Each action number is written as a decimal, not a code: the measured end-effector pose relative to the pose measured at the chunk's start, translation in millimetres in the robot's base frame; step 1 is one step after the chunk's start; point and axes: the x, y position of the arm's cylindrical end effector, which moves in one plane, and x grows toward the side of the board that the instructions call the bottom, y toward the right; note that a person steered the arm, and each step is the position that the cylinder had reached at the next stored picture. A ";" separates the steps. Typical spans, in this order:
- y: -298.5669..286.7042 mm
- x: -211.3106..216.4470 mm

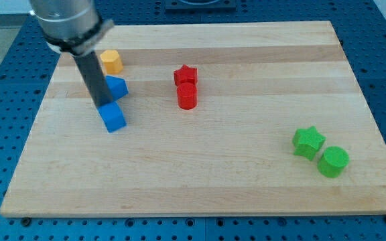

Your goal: Push the blue cube into the green star

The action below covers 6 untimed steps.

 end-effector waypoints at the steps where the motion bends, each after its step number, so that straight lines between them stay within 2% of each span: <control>1: 38.1 19.3; 2: 37.8 18.8; 3: -5.5 17.9; 4: -17.4 27.9; 5: -11.9 51.8; 6: 19.5 51.8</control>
